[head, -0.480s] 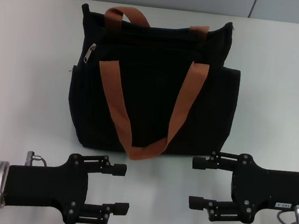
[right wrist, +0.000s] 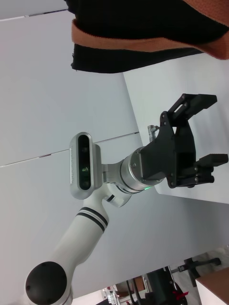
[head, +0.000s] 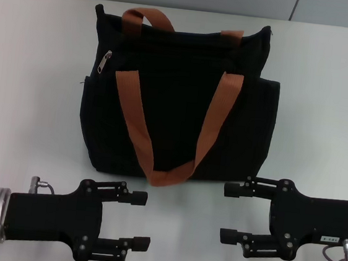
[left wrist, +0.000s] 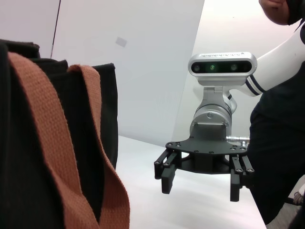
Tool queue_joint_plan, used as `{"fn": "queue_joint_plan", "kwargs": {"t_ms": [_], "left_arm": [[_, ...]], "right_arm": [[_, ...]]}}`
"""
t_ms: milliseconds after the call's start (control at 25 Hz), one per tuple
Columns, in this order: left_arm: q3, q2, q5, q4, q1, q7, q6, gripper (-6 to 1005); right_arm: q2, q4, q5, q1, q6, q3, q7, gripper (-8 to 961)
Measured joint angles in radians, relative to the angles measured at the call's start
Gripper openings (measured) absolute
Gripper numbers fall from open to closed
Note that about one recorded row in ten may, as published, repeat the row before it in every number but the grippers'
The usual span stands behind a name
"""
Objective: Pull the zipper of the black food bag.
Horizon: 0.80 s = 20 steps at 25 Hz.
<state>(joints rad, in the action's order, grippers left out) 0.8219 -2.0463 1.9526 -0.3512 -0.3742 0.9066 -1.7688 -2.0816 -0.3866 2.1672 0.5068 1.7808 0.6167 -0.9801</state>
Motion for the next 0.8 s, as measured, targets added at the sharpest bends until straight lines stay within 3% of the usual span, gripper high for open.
{"fn": "queue_joint_plan", "kwargs": {"t_ms": [360, 680, 800], "left_arm": [[-0.037, -0.011, -0.002, 0.0, 0.0, 0.001, -0.024, 727], [-0.278, -0.025, -0.015, 0.049, -0.015, -0.115, -0.208, 728], [-0.317, -0.023, -0.096, 0.071, -0.02, -0.135, -0.24, 726]], "right_arm": [[0.0, 0.0, -0.003, -0.004, 0.0, 0.0, 0.0, 769], [-0.001, 0.0, -0.005, -0.005, -0.014, -0.004, 0.0, 769], [-0.001, 0.0, -0.006, -0.005, -0.015, -0.005, 0.0, 769]]}}
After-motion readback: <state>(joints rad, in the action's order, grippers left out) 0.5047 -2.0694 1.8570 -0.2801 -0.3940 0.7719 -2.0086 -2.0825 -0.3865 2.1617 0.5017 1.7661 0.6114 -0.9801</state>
